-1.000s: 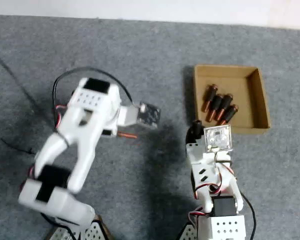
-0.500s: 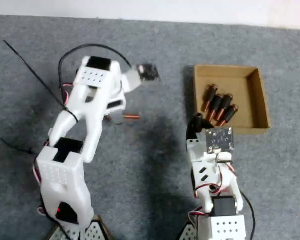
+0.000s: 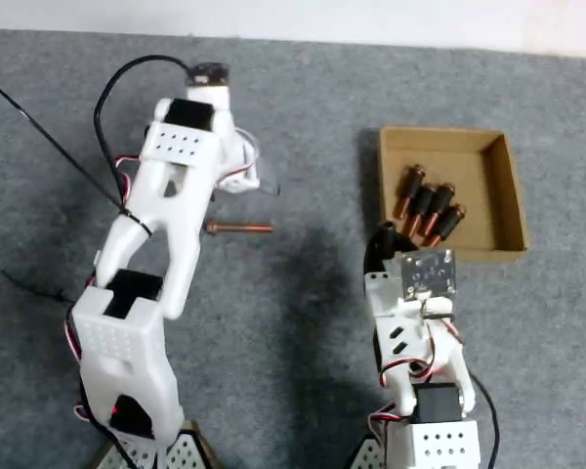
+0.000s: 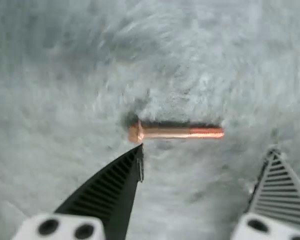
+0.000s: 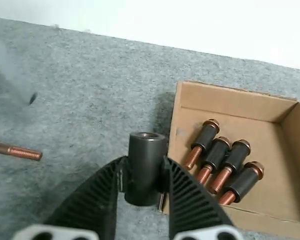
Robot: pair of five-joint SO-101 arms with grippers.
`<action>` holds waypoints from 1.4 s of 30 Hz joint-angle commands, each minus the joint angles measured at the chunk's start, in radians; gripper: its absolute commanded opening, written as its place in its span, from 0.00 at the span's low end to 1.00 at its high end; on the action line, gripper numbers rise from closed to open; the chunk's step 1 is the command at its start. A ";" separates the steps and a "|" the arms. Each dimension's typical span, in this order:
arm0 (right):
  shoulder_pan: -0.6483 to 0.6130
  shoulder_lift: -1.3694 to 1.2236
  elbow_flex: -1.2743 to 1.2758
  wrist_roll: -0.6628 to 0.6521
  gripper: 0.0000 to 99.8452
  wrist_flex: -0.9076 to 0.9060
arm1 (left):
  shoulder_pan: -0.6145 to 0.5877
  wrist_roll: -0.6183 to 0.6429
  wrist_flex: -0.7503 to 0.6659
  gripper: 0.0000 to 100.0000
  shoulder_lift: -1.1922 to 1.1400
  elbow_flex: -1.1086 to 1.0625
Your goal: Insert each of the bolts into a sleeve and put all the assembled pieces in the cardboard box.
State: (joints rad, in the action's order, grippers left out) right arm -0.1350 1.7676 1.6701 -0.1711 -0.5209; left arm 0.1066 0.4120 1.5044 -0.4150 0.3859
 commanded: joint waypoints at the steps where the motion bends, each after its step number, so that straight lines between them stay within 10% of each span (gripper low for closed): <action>1: 0.012 0.015 0.074 -0.028 0.01 0.033 | 0.067 0.192 0.000 0.34 -0.001 0.044; 21: 0.012 0.015 0.073 -0.032 0.01 0.035 | -0.070 0.626 -0.071 0.28 -0.380 0.225; 28: 0.012 0.015 0.073 -0.032 0.01 0.035 | -0.056 0.641 -0.071 0.03 -0.418 0.225; 42: 0.012 0.015 0.073 -0.034 0.01 0.036 | -0.035 0.643 -0.005 0.06 -0.421 0.225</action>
State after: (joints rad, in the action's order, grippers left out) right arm -0.1350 1.7676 1.6701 -0.1941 -0.5209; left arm 0.0529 1.0457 1.4507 -0.8370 0.6007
